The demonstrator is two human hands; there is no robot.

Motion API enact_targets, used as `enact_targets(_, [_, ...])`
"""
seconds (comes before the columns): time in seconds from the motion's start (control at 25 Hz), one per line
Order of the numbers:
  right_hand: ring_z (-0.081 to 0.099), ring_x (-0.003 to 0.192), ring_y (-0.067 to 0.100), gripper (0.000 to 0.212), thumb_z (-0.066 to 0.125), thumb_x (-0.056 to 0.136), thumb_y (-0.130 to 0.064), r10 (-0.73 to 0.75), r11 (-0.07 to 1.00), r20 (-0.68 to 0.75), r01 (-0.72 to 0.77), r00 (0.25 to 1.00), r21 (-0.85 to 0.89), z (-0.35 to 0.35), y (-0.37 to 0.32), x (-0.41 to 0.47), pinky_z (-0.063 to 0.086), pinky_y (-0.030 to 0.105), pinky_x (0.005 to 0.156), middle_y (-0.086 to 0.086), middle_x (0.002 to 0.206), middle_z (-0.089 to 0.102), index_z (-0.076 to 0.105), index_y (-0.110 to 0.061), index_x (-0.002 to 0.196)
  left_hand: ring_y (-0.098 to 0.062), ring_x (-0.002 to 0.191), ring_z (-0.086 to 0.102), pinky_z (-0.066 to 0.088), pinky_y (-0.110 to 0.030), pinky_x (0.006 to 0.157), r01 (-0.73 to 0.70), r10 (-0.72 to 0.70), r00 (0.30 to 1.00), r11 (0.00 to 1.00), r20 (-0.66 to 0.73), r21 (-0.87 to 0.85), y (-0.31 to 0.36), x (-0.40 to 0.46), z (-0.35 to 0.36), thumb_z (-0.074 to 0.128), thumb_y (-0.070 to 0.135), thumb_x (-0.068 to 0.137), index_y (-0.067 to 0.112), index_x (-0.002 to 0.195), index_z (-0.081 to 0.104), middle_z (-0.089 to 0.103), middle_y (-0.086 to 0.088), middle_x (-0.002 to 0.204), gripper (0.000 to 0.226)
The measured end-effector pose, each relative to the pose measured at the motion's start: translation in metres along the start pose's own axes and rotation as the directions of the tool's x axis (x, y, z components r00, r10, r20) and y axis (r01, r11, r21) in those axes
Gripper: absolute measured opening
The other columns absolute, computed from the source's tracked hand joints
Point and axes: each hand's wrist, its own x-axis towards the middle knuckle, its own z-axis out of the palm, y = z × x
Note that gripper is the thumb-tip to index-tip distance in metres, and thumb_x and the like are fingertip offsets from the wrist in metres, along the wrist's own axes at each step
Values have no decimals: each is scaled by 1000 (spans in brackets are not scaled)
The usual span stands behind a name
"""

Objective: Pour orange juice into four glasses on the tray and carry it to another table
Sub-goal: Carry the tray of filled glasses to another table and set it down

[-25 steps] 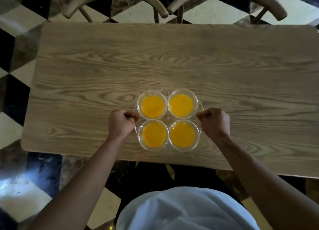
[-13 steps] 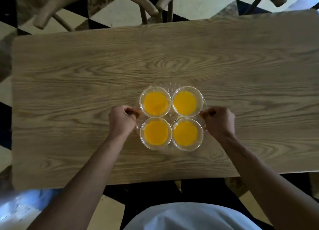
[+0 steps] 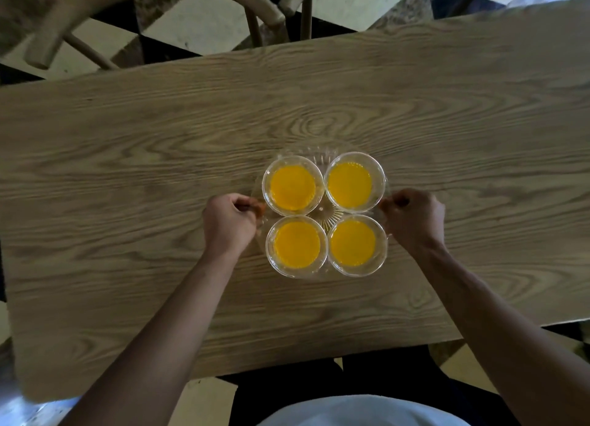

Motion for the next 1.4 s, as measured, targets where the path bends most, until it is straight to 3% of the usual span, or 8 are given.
enact_targets(0.24, [60,56,0,14,74,88,-21,-27,999,14,27,1000,-23,3,-5,3,41,8,48,-13,61,64,78,-12,79,-9,44,64,53,-25,48,16,-16,1000,1000,-10,-2,-2,9,-1,68,-5,95,9,89,78,76,-6,69,19])
enact_targets(0.4, [71,63,18,14,74,86,-24,-26,1000,20,26,999,-16,8,-4,6,62,35,66,-3,66,71,79,-13,79,-6,42,62,54,-24,46,29,-29,1000,999,-2,-19,0,10,-2,70,-5,95,5,91,79,74,-6,66,14])
enact_targets(0.48, [72,63,22,16,73,86,-25,-20,1000,27,21,999,-11,8,-4,7,63,41,67,-1,65,72,79,-14,77,-10,46,64,55,-27,49,44,-44,999,999,-2,-25,1,9,-2,72,-3,94,7,91,79,74,-6,67,13])
enact_targets(0.68, [70,63,13,14,70,86,-23,-56,998,4,57,998,-34,6,-6,8,59,28,65,-7,63,70,80,-15,80,-27,60,68,64,-47,70,55,-55,998,998,6,-43,3,8,1,68,-5,96,21,75,70,73,-9,66,34])
enact_targets(0.84, [68,60,9,15,70,88,-23,-51,998,6,52,999,-34,5,-6,8,53,18,58,-8,63,68,80,-14,81,-28,61,68,66,-54,74,52,-53,998,997,-15,-52,3,7,4,71,-3,95,24,72,68,72,-9,66,37])
enact_targets(1.0, [72,63,18,18,68,87,-26,-31,999,47,31,998,-14,3,-7,8,63,36,68,-2,65,72,78,-14,77,-27,62,69,65,-51,72,32,-35,999,997,-40,-68,1,4,5,72,-2,95,27,72,68,73,-6,68,38])
enact_targets(1.12, [73,63,28,25,65,82,-29,-13,999,99,18,995,-43,0,-9,13,63,44,66,6,62,73,74,-9,69,-25,62,72,63,-42,67,-4,2,999,999,-54,-35,-2,5,6,77,5,94,30,74,69,75,-1,71,33])
enact_targets(1.4, [73,65,23,28,63,82,-29,0,994,116,14,993,-113,-1,-7,11,59,34,59,3,60,72,72,-7,66,-5,62,68,66,-38,75,-69,71,996,997,-63,37,-7,6,6,80,15,93,18,97,78,71,12,76,6])
